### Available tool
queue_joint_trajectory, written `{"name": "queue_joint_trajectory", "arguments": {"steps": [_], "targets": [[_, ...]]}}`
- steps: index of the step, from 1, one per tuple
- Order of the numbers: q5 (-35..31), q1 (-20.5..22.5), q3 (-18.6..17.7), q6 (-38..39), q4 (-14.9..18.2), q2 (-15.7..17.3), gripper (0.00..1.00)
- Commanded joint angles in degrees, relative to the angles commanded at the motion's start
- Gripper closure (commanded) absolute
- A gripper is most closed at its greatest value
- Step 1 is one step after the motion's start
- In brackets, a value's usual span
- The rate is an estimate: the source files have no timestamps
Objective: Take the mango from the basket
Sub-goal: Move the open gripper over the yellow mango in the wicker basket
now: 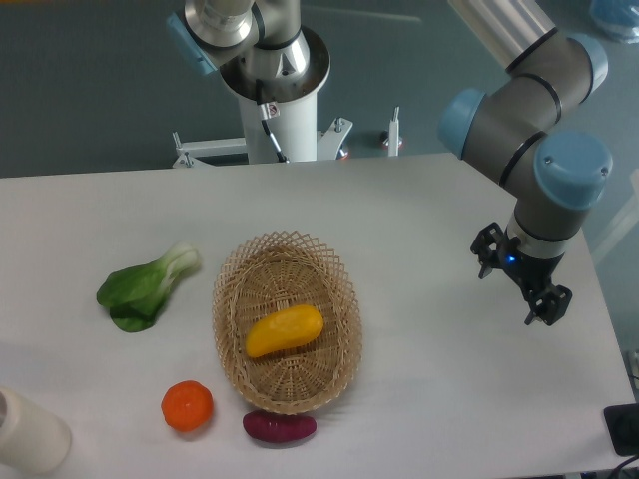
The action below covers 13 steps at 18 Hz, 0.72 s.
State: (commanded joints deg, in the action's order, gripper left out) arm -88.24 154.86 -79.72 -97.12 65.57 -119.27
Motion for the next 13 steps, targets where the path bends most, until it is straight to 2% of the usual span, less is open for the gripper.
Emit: {"name": "queue_joint_trajectory", "arguments": {"steps": [8, 13], "targets": [[0.26, -1.84, -1.41, 1.05, 0.44, 1.32, 0.0], [0.26, -4.56, -1.41, 5.36, 0.97, 1.58, 0.0]]}}
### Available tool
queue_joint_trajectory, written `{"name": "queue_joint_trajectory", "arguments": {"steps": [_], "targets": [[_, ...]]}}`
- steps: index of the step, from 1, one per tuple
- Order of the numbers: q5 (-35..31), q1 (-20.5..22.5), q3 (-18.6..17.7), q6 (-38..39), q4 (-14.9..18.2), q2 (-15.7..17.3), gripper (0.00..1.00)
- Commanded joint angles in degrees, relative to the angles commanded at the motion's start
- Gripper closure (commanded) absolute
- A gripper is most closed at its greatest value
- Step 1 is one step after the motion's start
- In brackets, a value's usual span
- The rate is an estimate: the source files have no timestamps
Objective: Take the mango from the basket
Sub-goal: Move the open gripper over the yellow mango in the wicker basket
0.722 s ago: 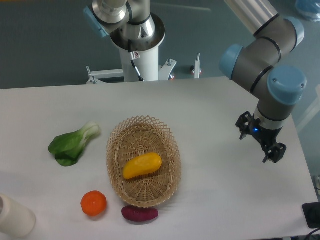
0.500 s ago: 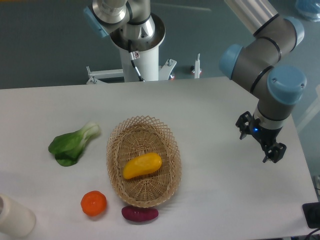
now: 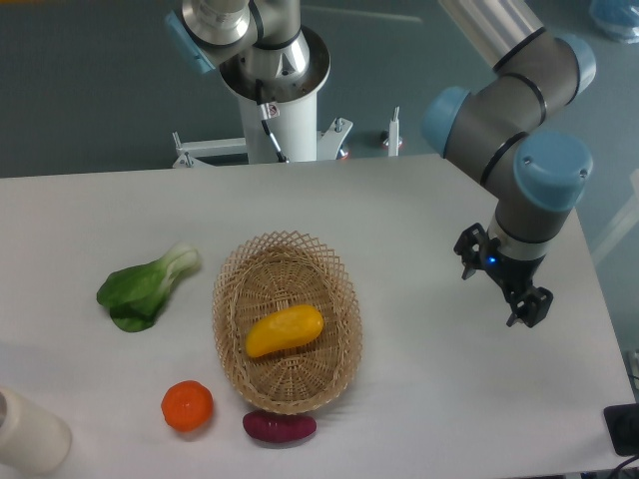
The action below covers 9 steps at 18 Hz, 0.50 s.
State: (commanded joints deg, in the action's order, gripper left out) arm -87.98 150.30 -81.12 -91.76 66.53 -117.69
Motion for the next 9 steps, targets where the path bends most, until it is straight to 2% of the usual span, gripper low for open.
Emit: {"name": "queue_joint_trajectory", "arguments": {"steps": [5, 9], "targets": [[0.26, -4.04, -1.75, 6.41, 0.09, 1.05, 0.0], [0.26, -8.0, -6.49, 12.2, -0.44, 3.34, 0.0]]}}
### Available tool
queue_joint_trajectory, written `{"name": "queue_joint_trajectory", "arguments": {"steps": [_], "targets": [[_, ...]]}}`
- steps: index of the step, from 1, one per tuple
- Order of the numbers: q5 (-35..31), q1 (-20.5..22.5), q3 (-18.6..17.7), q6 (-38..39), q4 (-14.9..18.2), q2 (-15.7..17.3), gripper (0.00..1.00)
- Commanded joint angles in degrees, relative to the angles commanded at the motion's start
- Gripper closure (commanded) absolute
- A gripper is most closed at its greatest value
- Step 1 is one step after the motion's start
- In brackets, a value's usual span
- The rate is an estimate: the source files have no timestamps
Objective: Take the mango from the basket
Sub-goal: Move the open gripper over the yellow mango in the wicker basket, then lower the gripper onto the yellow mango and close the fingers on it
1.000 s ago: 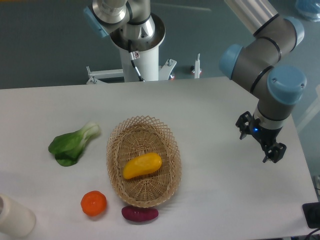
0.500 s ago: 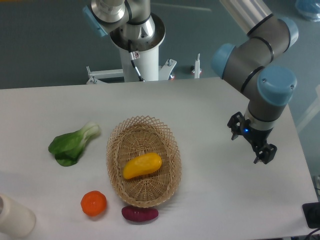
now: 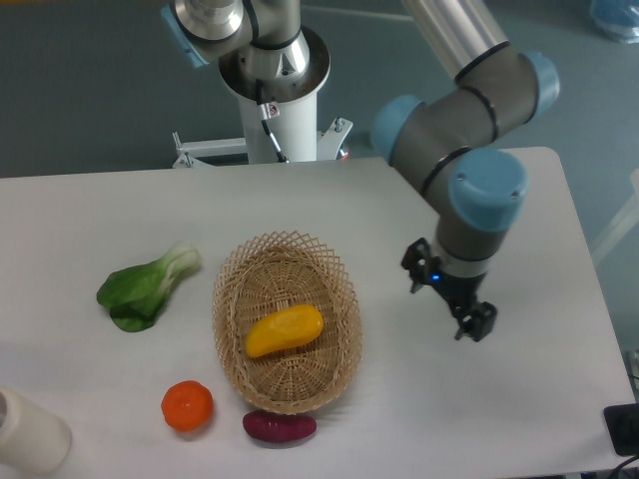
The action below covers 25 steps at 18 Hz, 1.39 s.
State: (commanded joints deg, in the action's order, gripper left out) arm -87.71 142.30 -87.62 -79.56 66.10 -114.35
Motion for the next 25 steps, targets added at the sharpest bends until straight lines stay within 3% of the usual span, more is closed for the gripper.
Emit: {"name": "queue_joint_trajectory", "arguments": {"steps": [3, 7, 13, 21, 25], "targets": [[0.0, -2.72, -2.21, 5.28, -1.05, 0.71, 0.0], [0.0, -6.86, -4.83, 6.34, -3.77, 0.71, 0.0], [-0.35, -10.9, -10.2, 9.86, -13.53, 0.18, 0.0], [-0.61, -14.33, -13.54, 9.86, -13.89, -0.52, 0.0], [-0.62, -14.34, -13.55, 9.86, -13.98, -0.7, 0.0]]}}
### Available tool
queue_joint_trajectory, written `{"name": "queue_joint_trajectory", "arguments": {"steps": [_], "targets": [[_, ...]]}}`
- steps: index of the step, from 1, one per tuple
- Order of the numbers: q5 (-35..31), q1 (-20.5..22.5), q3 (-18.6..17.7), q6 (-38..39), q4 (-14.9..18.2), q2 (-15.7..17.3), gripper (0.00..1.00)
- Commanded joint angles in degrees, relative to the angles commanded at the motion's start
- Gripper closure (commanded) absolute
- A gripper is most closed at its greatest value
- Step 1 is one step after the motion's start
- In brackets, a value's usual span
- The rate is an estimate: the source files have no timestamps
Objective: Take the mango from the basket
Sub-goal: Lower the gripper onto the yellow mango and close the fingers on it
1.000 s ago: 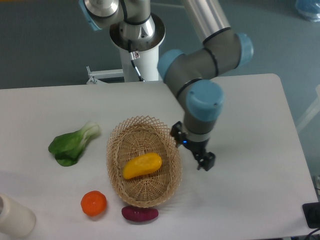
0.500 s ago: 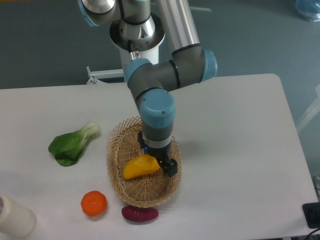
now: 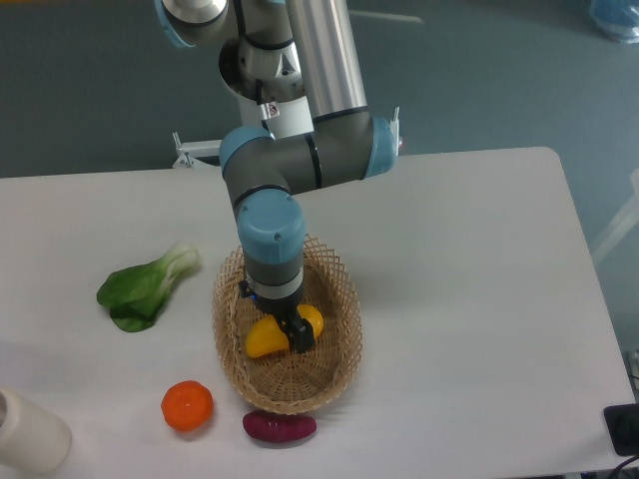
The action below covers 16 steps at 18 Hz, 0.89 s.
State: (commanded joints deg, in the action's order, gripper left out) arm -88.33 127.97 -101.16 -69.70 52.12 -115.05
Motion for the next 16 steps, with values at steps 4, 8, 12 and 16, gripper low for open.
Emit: {"name": "queue_joint_trajectory", "arguments": {"steps": [4, 8, 12, 16], "targets": [[-0.26, -0.09, 0.26, 0.0, -0.35, -0.62, 0.0], [-1.93, -0.09, 0.44, 1.05, -0.53, -1.06, 0.14], [-2.72, -0.09, 0.88, 2.99, -0.53, -1.32, 0.33], [-2.73, -0.09, 0.97, 2.99, -0.35, -1.15, 0.35]]}}
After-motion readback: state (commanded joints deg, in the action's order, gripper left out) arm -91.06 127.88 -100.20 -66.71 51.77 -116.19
